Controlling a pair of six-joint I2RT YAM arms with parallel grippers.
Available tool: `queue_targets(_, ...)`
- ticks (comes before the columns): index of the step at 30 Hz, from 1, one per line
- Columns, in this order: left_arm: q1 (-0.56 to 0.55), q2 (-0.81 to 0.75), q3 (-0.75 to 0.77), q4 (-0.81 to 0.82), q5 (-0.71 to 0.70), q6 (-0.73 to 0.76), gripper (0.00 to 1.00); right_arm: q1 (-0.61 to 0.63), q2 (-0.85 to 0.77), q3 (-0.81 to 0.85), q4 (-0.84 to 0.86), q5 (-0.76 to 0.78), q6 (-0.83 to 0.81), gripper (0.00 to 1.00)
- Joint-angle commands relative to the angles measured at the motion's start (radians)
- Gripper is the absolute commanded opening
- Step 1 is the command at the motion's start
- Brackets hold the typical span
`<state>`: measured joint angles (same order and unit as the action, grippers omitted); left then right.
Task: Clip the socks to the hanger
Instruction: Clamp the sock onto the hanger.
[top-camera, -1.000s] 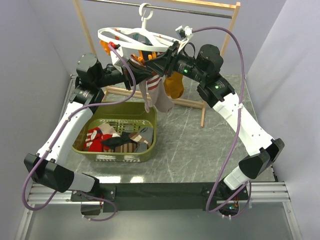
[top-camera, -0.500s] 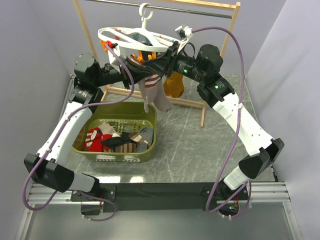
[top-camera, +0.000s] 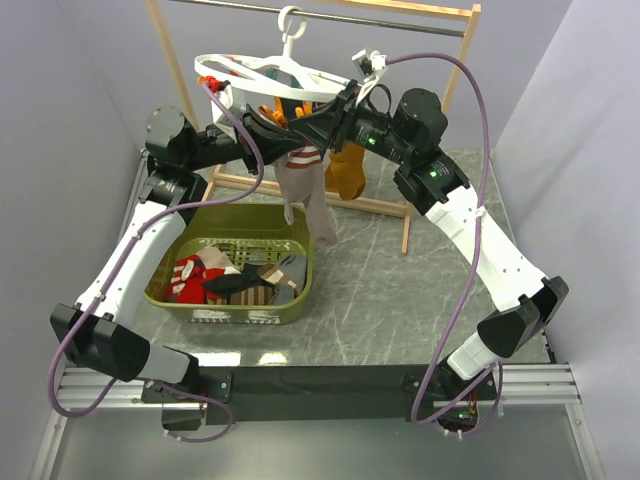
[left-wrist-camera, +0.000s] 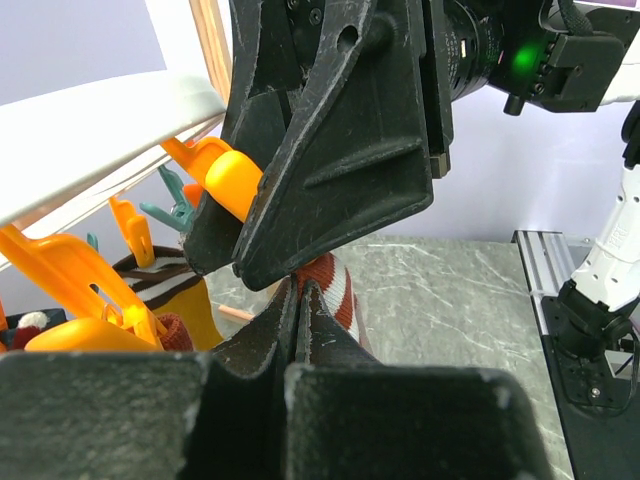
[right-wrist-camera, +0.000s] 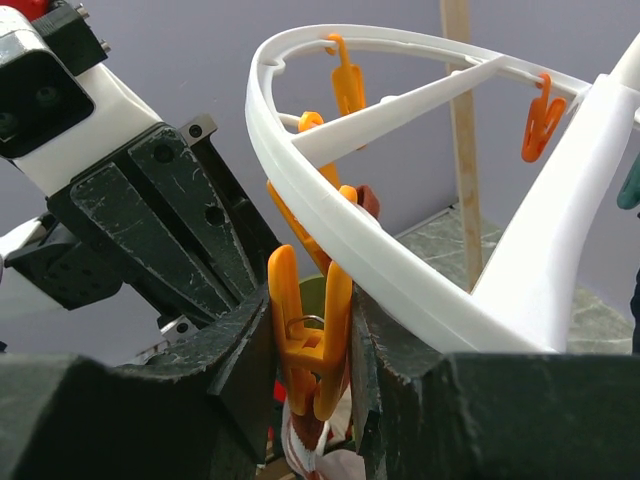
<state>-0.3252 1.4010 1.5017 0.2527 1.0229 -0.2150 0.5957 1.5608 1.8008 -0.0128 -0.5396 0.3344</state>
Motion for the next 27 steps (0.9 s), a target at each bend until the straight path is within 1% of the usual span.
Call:
queue_targets(1, -0.002, -0.005, 0.011, 0.060, 0.006, -0.011, 0.01, -0.001, -0.021, 0.017, 0.060, -0.037, 0.023, 0.00)
queue_targets(5, -0.012, -0.005, 0.022, 0.001, -0.021, 0.029, 0.01, 0.000, -0.018, 0.029, 0.070, -0.045, 0.044, 0.00)
queue_targets(8, -0.015, -0.002, 0.026, -0.006, -0.032, 0.037, 0.01, 0.000, -0.012, 0.038, 0.070, -0.062, 0.063, 0.00)
queue_targets(15, -0.023, -0.004, 0.014, 0.034, -0.061, 0.019, 0.01, 0.000, -0.008, 0.031, 0.079, -0.074, 0.086, 0.00)
queue_targets(19, -0.023, -0.022, -0.015, 0.103, -0.072, -0.010, 0.01, -0.002, -0.013, 0.028, 0.070, -0.068, 0.077, 0.00)
queue_targets(27, -0.023, -0.013, -0.023, 0.174, -0.017, -0.086, 0.01, -0.001, -0.027, 0.002, 0.057, -0.037, 0.037, 0.00)
